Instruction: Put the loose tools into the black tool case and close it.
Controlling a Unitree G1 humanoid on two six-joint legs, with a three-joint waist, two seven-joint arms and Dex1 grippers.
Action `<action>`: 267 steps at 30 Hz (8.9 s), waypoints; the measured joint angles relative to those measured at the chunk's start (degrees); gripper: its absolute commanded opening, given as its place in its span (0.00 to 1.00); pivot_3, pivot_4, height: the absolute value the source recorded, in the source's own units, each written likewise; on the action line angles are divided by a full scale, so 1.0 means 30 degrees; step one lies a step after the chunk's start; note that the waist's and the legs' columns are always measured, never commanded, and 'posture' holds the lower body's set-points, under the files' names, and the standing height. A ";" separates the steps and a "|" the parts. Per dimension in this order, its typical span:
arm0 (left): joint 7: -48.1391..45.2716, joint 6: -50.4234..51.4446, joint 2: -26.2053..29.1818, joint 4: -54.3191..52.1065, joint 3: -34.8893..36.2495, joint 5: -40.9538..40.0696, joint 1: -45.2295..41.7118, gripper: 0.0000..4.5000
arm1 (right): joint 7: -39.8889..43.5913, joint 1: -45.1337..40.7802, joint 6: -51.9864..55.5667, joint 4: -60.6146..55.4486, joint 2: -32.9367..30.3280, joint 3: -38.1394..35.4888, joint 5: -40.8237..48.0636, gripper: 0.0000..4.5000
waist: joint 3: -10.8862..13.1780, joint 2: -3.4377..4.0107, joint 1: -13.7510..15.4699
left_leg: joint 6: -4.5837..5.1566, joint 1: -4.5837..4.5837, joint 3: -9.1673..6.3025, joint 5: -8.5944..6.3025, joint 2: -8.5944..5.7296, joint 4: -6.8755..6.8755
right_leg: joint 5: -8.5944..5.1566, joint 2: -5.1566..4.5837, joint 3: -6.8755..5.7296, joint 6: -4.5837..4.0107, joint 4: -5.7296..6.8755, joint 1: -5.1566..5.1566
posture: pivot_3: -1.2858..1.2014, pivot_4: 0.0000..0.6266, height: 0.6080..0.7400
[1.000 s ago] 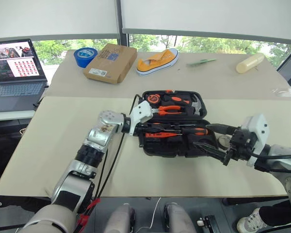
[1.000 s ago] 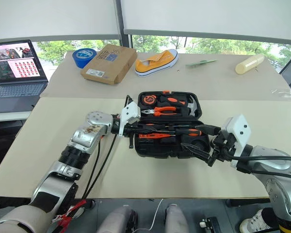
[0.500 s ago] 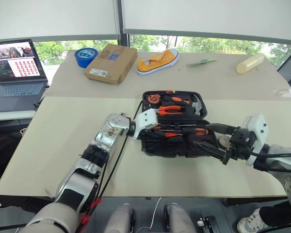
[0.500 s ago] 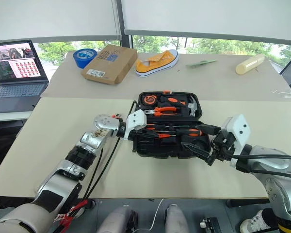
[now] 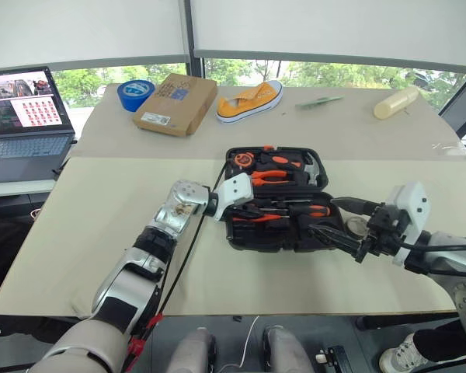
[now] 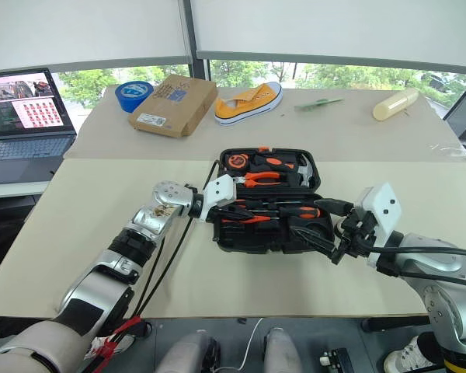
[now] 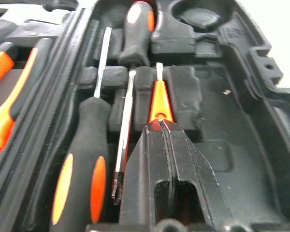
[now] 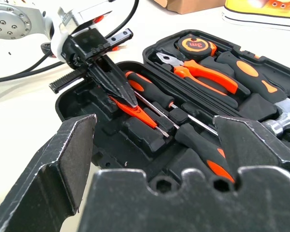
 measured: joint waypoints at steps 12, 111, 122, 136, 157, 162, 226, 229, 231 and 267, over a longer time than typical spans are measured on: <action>0.1046 -0.0598 0.0238 0.1512 -0.0312 0.1045 -0.0769 0.00 | 0.0003 -0.0070 0.0000 0.0027 0.0000 0.0103 -0.0003 1.00 | -0.0024 0.0013 0.0043 | 0.0019 0.0066 -0.0001 -0.0013 0.0000 -0.0001 | -0.0002 -0.0007 0.0003 0.0002 -0.0026 0.0061 | 0.52 0.24 0.96; -0.0760 0.4934 0.2057 -0.2345 0.0848 -0.1864 0.1266 0.00 | 0.0691 -0.0476 -0.0213 0.1071 0.0967 0.1609 -0.1314 1.00 | -0.0553 0.0024 -0.0198 | -0.0005 0.0279 -0.0004 -0.0008 0.0026 -0.0331 | -0.0053 0.0000 0.0017 -0.0046 -0.0205 0.0145 | 0.52 0.24 0.96; 0.0336 0.6668 0.0335 -0.3271 0.0856 -0.2389 0.1211 0.00 | 0.0504 -0.0281 -0.0209 0.0769 0.0968 0.1602 -0.1278 1.00 | -0.0485 0.0021 0.0068 | -0.0027 0.0028 -0.0019 0.0012 -0.0011 -0.0271 | -0.0056 -0.0017 0.0002 -0.0043 -0.0086 -0.0045 | 0.52 0.24 0.96; 0.1387 0.6244 -0.0283 -0.1364 0.0815 -0.1954 0.0316 0.00 | 0.0378 0.0083 -0.0203 0.0464 0.0968 0.1576 -0.1187 1.00 | -0.0457 0.0018 0.0058 | -0.0025 0.0059 -0.0023 0.0011 -0.0014 -0.0272 | -0.0057 -0.0014 -0.0006 -0.0042 -0.0094 -0.0007 | 0.52 0.24 0.96; 0.0545 0.4443 0.0504 -0.2242 0.0341 -0.1842 0.1393 0.00 | -0.0034 0.0229 -0.0200 0.0353 0.0972 0.1581 -0.1099 1.00 | -0.0461 0.0023 0.0039 | -0.0022 0.0120 -0.0026 0.0007 -0.0006 -0.0293 | -0.0057 -0.0017 -0.0001 -0.0045 -0.0199 0.0027 | 0.52 0.24 0.96; 0.0481 0.4136 0.0490 -0.2077 0.0331 -0.1861 0.1389 0.00 | -0.0026 0.0228 -0.0200 0.0354 0.0972 0.1603 -0.1101 1.00 | -0.0461 0.0023 0.0041 | -0.0024 0.0106 -0.0026 0.0008 -0.0007 -0.0292 | -0.0057 -0.0016 -0.0003 -0.0045 -0.0206 0.0022 | 0.52 0.24 0.96; 0.4101 1.2074 1.0787 -1.0798 0.5475 -0.3695 0.6527 1.00 | 0.4209 -0.6564 0.0082 0.2449 0.0597 0.4719 -0.0370 1.00 | -0.0362 0.0034 0.0016 | -0.0238 -0.0050 -0.0104 0.0130 -0.0056 -0.0315 | -0.0049 -0.0005 -0.0020 -0.0069 -0.0009 -0.0201 | 0.52 0.24 0.96; 0.4782 1.2801 0.9565 -0.9035 0.3734 -0.2842 0.5467 1.00 | 0.3815 -0.6014 0.0187 0.1524 0.0695 0.4757 -0.0353 1.00 | -0.0355 0.0021 -0.0036 | -0.0230 -0.0056 -0.0102 0.0127 -0.0061 -0.0306 | -0.0048 -0.0004 -0.0018 -0.0067 -0.0002 -0.0204 | 0.52 0.24 0.96; 0.4992 1.2736 0.9347 -0.8592 0.3215 -0.2425 0.5072 1.00 | 0.3460 -0.5630 0.0199 0.1230 0.0759 0.4767 -0.0382 1.00 | -0.0349 0.0010 -0.0079 | -0.0229 -0.0052 -0.0098 0.0128 -0.0055 -0.0305 | -0.0049 -0.0005 -0.0009 -0.0067 0.0002 -0.0204 | 0.52 0.24 0.96; -0.1518 0.8263 0.2768 -0.7674 -0.4447 -0.0157 -0.1633 0.39 | 0.1208 0.2184 0.0410 -0.0893 -0.0621 -0.0890 -0.0558 1.00 | -0.0317 -0.0038 -0.0005 | -0.0052 -0.0038 -0.0087 0.0032 -0.0039 -0.0219 | -0.0047 0.0023 0.0010 -0.0039 -0.0040 -0.0108 | 0.52 0.24 0.96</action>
